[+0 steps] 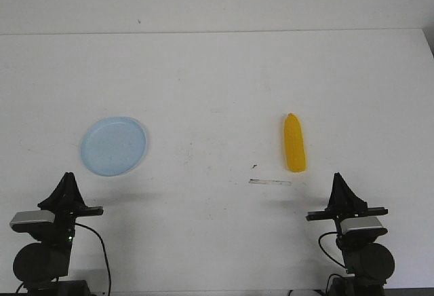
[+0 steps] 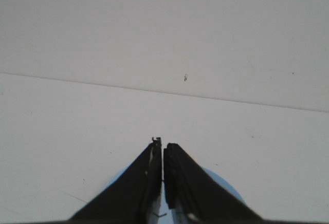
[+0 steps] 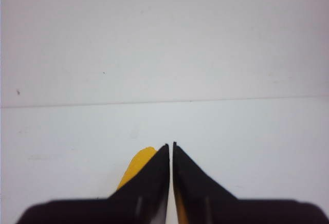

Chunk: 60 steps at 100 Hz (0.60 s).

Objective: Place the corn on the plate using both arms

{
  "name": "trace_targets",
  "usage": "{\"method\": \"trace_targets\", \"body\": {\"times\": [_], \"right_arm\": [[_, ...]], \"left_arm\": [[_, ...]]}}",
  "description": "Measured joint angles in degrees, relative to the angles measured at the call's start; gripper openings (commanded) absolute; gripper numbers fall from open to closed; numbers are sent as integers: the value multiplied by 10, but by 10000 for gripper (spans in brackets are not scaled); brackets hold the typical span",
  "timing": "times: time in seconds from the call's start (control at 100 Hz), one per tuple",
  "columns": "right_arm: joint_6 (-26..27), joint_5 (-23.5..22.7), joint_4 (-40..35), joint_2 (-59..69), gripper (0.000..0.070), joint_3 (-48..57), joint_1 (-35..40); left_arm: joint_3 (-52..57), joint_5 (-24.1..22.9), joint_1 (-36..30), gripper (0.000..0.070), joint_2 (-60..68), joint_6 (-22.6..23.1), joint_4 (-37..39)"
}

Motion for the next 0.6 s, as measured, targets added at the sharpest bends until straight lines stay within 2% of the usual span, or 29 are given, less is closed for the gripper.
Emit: {"method": "trace_targets", "body": {"times": [0.18, 0.42, 0.6], "right_arm": [[0, 0, 0, 0, 10, 0, 0], [0, 0, 0, 0, 10, 0, 0], [0, 0, 0, 0, 10, 0, 0]], "left_arm": [[92, 0, 0, 1, 110, 6, -21], [271, 0, 0, 1, 310, 57, -47], [382, 0, 0, 1, 474, 64, -119]]}}
